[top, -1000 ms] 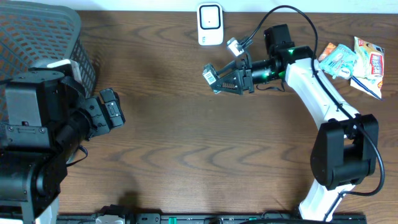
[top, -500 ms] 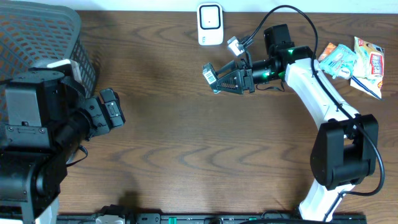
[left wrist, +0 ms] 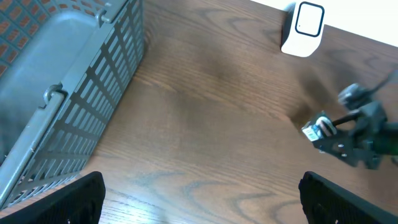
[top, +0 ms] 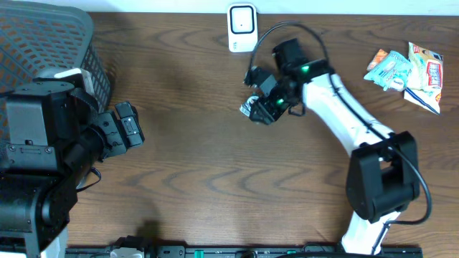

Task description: Scan the item barcode

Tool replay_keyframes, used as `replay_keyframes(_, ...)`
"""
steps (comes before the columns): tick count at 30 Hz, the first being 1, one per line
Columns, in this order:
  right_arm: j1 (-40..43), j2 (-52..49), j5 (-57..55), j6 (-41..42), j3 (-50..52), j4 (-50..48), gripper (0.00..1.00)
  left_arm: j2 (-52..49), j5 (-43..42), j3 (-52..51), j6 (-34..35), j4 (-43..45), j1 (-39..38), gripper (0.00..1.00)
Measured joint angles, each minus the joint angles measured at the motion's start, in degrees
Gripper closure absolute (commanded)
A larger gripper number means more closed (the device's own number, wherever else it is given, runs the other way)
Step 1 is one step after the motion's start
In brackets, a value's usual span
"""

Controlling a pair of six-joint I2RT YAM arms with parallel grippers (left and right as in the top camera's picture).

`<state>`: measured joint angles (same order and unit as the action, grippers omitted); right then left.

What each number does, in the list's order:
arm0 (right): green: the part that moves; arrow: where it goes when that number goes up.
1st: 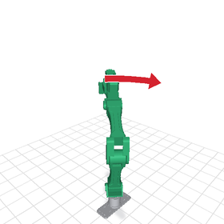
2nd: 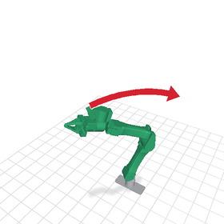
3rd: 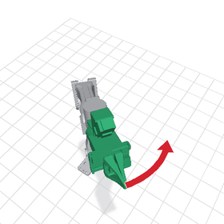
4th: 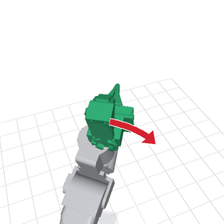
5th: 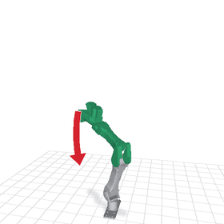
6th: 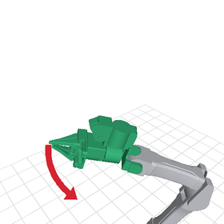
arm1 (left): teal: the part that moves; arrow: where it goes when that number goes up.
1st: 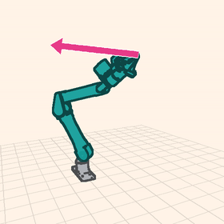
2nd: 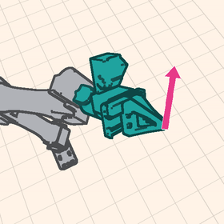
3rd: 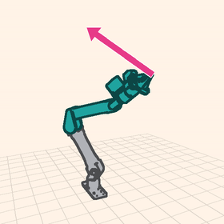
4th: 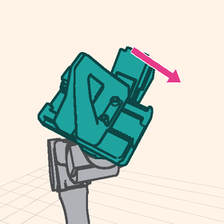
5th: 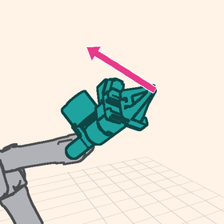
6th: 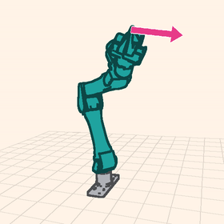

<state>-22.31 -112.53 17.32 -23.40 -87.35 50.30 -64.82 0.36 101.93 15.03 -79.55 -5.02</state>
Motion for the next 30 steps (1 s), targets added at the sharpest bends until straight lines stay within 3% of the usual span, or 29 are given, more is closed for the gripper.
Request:
replay_keyframes(4,-1.33,-4.09,-8.70,-0.02,1.20,-0.15,0.36,0.00,0.00,0.00,0.00,0.00,0.00,0.02)
replay_keyframes(8,-1.25,-6.60,-11.43,-0.09,1.33,-0.81,0.01,0.00,0.00,0.00,0.00,0.00,0.00,0.02)
replay_keyframes(15,-1.22,-6.78,-12.44,4.24,0.74,-0.66,0.01,0.00,0.00,0.00,0.00,0.02,0.00,0.02)
replay_keyframes(23,-1.18,-4.79,-8.92,27.21,-8.02,6.34,0.01,0.00,0.00,0.00,0.00,0.00,0.00,0.02)
replay_keyframes(24,-1.18,-3.85,-6.05,29.49,-8.37,7.06,0.02,0.00,0.00,0.00,0.00,0.02,0.00,0.02)
replay_keyframes(25,-1.20,-2.89,-3.08,31.61,-8.52,6.97,0.10,0.00,0.00,0.00,0.00,0.00,0.00,0.02)
replay_keyframes(30,-1.40,-2.47,-3.58,43.21,-8.70,8.46,0.08,0.00,0.00,0.00,0.00,0.02,0.00,0.02)
